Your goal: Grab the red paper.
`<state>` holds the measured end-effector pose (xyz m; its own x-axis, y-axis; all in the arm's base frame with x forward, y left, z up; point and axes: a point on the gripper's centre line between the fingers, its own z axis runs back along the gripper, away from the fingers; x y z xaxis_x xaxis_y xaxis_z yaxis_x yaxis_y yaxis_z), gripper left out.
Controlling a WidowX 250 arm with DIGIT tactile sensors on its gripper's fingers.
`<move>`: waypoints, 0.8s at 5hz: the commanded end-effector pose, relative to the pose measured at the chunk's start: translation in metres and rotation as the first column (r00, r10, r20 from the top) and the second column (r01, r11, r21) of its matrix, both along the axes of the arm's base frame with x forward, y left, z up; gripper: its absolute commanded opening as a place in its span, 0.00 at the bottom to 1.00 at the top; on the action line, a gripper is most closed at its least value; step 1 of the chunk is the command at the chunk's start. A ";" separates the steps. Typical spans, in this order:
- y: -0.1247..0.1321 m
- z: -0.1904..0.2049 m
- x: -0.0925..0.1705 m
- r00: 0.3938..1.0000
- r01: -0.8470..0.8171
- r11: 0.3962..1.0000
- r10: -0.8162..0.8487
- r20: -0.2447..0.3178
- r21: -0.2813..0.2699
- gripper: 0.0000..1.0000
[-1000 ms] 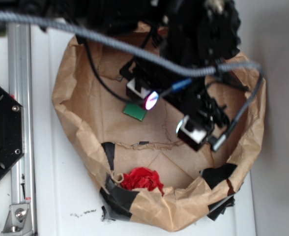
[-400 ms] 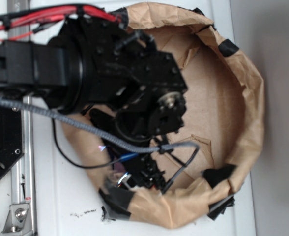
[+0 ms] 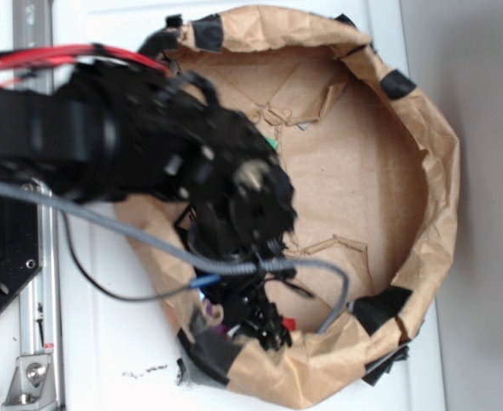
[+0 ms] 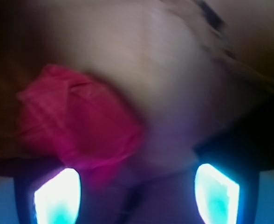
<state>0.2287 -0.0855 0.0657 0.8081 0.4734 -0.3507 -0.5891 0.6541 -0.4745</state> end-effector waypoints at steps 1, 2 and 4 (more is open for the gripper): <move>0.040 0.041 0.010 0.988 -0.086 0.996 0.084 0.126 0.008 1.00; 0.045 0.042 0.021 0.989 -0.092 0.995 0.088 0.123 0.029 1.00; 0.029 0.017 0.037 0.998 -0.038 0.997 0.035 0.053 0.064 1.00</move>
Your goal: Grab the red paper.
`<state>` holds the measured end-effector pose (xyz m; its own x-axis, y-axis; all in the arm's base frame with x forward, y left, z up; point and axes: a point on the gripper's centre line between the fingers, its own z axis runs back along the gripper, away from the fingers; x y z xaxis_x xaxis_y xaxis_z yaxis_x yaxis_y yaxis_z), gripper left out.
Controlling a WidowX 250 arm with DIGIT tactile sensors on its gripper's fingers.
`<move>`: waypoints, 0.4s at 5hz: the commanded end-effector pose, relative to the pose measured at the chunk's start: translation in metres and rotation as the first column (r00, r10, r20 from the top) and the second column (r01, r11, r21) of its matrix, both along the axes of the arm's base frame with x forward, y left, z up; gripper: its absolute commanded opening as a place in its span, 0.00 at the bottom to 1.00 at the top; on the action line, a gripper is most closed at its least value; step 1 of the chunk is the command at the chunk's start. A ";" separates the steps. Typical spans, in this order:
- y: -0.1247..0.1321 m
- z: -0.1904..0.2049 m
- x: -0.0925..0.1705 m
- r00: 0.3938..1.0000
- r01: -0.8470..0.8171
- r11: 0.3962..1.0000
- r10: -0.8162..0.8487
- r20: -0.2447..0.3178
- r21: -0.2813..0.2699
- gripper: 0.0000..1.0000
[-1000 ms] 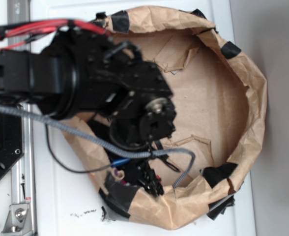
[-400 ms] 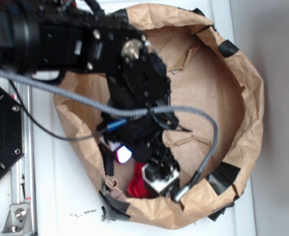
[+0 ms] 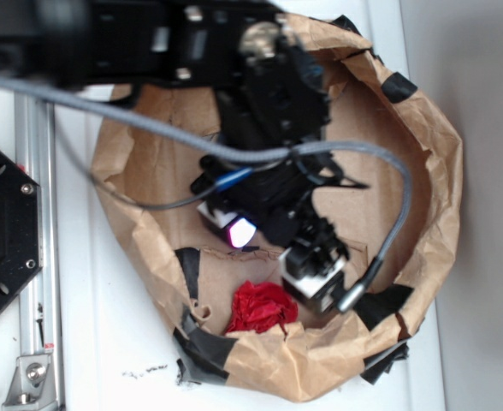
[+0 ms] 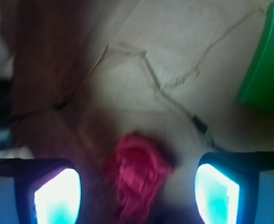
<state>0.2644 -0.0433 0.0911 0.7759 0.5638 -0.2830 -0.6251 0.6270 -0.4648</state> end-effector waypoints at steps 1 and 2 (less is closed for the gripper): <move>-0.045 -0.036 -0.047 0.985 0.147 0.989 -0.149 -0.081 -0.034 1.00; -0.071 -0.043 -0.062 0.962 0.230 0.972 -0.235 -0.140 -0.047 1.00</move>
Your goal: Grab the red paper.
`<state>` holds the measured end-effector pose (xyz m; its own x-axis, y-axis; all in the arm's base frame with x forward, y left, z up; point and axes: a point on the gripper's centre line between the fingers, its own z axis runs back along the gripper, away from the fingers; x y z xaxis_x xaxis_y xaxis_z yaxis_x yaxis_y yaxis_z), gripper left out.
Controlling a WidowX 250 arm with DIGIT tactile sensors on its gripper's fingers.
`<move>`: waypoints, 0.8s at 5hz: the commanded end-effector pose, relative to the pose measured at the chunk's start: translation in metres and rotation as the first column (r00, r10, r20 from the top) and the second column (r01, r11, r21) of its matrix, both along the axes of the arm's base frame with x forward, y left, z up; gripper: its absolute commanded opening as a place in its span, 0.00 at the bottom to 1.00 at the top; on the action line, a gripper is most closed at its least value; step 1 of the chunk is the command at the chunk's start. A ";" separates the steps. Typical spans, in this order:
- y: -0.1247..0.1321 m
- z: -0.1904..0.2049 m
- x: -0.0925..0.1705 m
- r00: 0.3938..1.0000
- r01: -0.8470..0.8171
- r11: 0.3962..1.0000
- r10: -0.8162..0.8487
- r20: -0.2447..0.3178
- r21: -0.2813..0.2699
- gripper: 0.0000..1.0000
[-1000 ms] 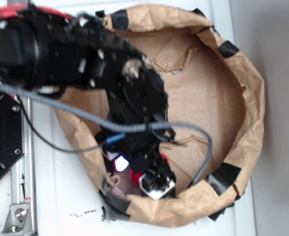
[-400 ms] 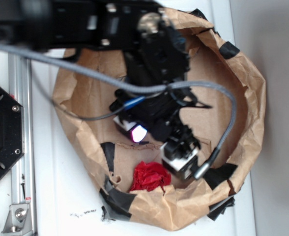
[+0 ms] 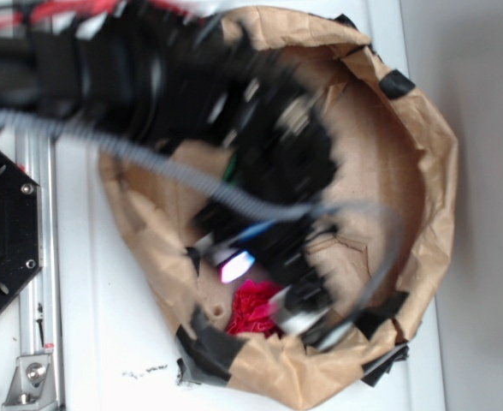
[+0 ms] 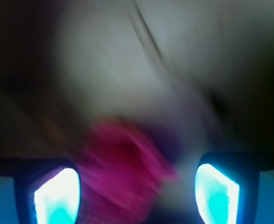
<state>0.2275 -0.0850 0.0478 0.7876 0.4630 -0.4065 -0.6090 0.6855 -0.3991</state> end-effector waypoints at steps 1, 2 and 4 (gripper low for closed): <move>-0.040 -0.006 -0.031 0.986 0.161 0.985 -0.158 -0.043 0.056 0.61; -0.029 -0.012 -0.022 0.990 0.139 0.986 -0.136 -0.036 0.090 0.00; 0.000 0.000 0.014 0.992 0.104 0.979 -0.114 0.046 0.175 0.00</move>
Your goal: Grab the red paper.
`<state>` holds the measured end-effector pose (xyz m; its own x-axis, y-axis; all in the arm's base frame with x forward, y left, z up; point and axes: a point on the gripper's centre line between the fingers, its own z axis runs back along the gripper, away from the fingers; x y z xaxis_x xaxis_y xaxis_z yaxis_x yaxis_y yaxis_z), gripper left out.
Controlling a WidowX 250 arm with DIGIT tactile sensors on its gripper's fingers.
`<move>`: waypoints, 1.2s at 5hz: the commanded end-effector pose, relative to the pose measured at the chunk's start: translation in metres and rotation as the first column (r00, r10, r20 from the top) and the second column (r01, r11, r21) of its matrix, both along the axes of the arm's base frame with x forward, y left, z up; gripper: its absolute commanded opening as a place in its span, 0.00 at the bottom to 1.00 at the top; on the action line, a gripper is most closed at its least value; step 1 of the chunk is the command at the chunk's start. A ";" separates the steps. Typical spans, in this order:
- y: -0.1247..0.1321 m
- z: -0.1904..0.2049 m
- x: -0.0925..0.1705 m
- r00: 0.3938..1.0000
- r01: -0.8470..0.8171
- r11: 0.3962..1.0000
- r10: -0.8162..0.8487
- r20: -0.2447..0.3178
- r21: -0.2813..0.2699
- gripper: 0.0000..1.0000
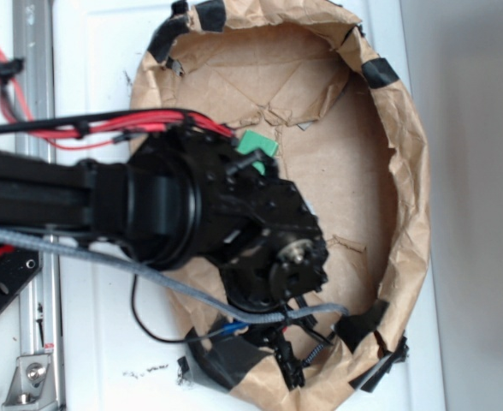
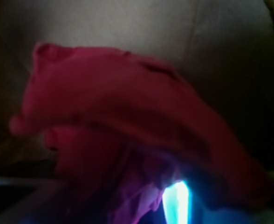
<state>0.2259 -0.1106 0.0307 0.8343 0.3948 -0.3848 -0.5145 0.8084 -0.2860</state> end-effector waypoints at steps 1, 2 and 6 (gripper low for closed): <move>0.062 0.056 0.020 0.971 -0.086 0.986 0.051 0.232 0.143 0.00; 0.099 0.113 0.028 0.925 -0.126 0.925 -0.022 0.380 0.359 0.00; 0.142 0.178 0.018 0.810 0.114 0.763 -0.442 0.385 0.637 0.00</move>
